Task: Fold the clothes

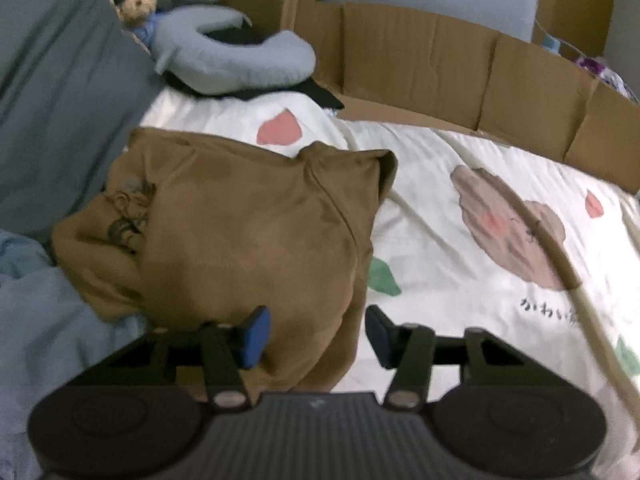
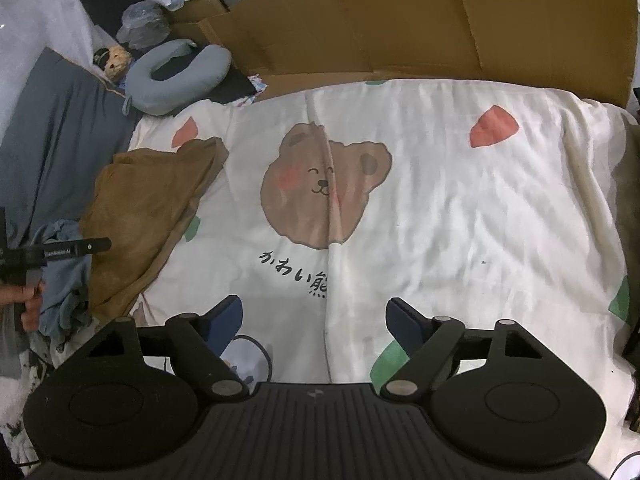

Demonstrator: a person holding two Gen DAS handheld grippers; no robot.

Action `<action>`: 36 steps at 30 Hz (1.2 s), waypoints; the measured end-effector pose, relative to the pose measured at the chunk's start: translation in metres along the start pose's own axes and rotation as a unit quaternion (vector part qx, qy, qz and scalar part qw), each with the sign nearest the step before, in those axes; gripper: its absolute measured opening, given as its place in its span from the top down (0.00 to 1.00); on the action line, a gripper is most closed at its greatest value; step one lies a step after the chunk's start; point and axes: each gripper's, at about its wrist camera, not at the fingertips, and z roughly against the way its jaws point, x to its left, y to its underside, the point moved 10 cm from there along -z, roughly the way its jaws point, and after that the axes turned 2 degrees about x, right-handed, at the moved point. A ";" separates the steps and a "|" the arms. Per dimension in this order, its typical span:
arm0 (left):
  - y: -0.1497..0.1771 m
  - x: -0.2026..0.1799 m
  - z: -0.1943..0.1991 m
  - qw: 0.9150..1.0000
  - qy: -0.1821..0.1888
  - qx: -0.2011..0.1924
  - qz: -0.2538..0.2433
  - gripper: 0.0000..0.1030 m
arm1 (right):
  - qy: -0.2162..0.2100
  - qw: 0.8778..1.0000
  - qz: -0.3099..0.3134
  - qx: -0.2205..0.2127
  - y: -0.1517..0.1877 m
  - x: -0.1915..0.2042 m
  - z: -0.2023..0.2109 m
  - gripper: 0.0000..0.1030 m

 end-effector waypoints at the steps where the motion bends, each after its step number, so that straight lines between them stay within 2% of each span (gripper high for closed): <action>1: 0.003 -0.004 0.000 1.000 0.003 -0.001 -0.002 0.47 | 0.001 1.000 0.001 0.001 0.001 0.001 -0.001 0.24; 5: 0.016 -0.012 -0.010 1.000 0.001 0.008 0.002 0.51 | 0.010 1.000 0.006 0.009 0.005 0.003 -0.005 0.38; 7: 0.023 -0.014 -0.022 1.000 -0.002 0.018 0.002 0.51 | 0.019 1.000 0.010 0.010 0.007 0.003 -0.007 0.39; 15: 0.031 0.005 -0.059 0.997 -0.069 0.025 -0.016 0.52 | 0.040 0.999 0.010 0.006 0.007 0.001 -0.011 0.39; 19: 0.025 0.019 -0.066 0.995 -0.095 0.015 -0.025 0.52 | 0.040 0.999 0.013 0.006 0.007 0.003 -0.013 0.33; 22: 0.015 0.028 -0.061 0.996 -0.089 -0.008 -0.019 0.52 | 0.028 0.999 0.014 0.009 0.008 0.009 -0.015 0.30; 24: 0.009 0.037 -0.056 0.997 -0.075 -0.019 0.008 0.59 | 0.018 1.000 0.015 0.010 0.008 0.014 -0.018 0.29; 26: 0.003 0.045 -0.052 0.997 -0.060 -0.030 0.032 0.84 | 0.005 1.000 0.018 0.015 0.007 0.020 -0.022 0.29; 28: -0.002 0.052 -0.047 0.997 -0.058 -0.038 0.042 0.92 | -0.007 1.000 0.025 0.017 0.004 0.030 -0.028 0.29; 31: -0.006 0.066 -0.042 0.995 -0.053 -0.049 0.062 0.99 | -0.027 0.999 0.039 0.020 -0.004 0.047 -0.039 0.29; 36: -0.011 0.084 -0.037 0.994 -0.039 -0.063 0.085 1.00 | -0.053 0.996 0.064 0.025 -0.018 0.079 -0.064 0.29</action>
